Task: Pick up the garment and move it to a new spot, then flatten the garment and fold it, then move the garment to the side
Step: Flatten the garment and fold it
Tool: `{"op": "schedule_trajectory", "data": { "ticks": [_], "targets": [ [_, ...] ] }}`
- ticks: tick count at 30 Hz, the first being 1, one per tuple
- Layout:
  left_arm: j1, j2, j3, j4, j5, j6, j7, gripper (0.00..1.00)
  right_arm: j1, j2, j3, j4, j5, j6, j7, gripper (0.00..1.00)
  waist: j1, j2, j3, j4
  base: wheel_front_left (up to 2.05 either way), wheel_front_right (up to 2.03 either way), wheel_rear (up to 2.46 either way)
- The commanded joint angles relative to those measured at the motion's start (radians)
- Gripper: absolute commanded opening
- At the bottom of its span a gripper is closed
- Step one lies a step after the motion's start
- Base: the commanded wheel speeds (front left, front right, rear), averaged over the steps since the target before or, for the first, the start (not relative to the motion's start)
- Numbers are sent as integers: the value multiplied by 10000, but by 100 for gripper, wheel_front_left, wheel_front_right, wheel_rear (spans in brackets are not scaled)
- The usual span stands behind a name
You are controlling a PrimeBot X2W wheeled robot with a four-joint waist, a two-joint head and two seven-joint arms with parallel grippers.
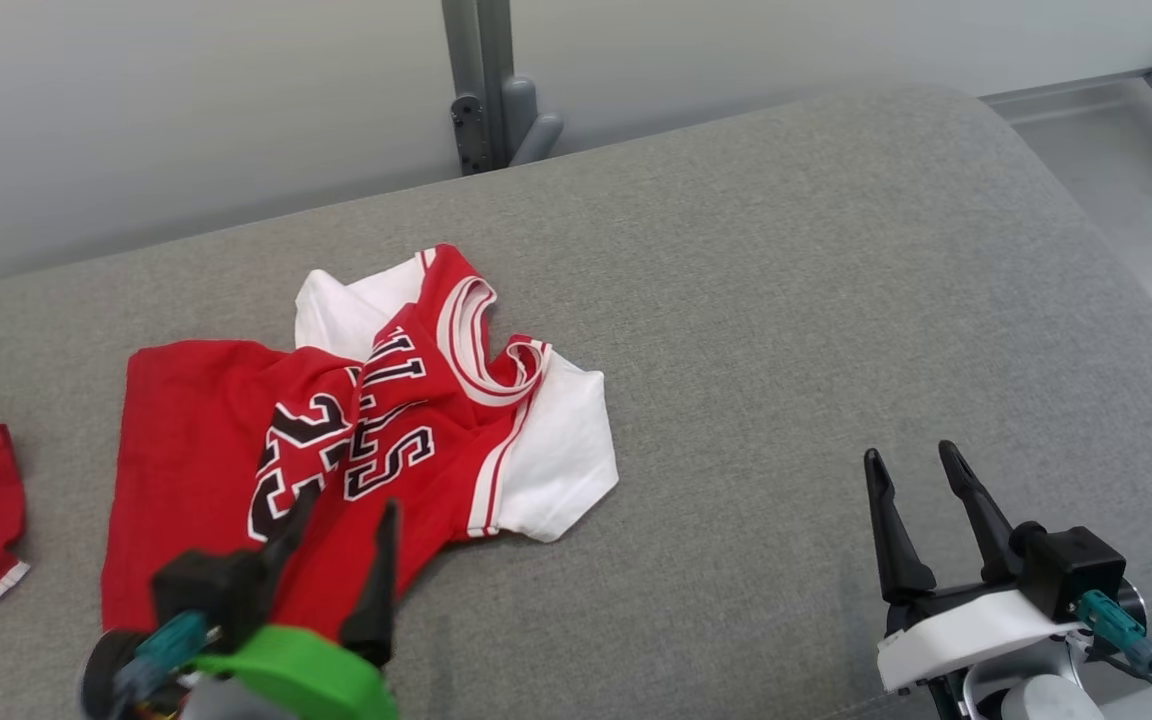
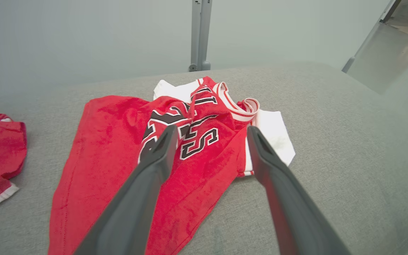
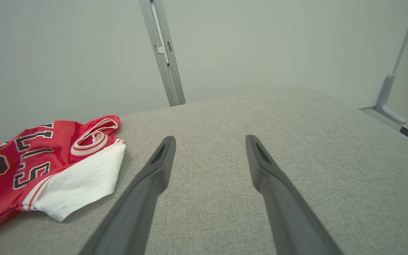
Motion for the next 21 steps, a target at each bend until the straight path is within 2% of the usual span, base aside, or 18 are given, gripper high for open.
{"op": "schedule_trajectory", "data": {
  "ticks": [1,5,9,12,14,21],
  "targets": [
    [-671,-327,-352,466,194,-263,124,100,-155,-29,39,-12,115,-7,-1,100,0,0,186,-452,0,0,0],
    [-2409,-1689,-1419,2306,409,-981,374,100,-327,-24,111,-27,252,-7,-1,100,0,0,363,-1025,0,0,0],
    [-3673,-2506,-2188,4327,829,-1585,527,100,-408,-19,148,-54,381,-7,-1,100,0,0,560,-1587,0,0,0],
    [-4332,-2824,-2604,5743,1154,-1807,669,100,-410,-19,149,-53,452,-7,-1,100,0,0,653,-1927,0,0,0],
    [-4678,-2808,-2869,6714,1577,-1776,819,100,-367,-18,130,-58,501,-7,-1,100,0,0,699,-2125,0,0,0],
    [-5084,-2912,-3275,8970,1605,-2213,1257,100,-261,-18,-49,-139,564,-5,-1,100,0,0,798,-2394,0,0,0]
  ]
}}
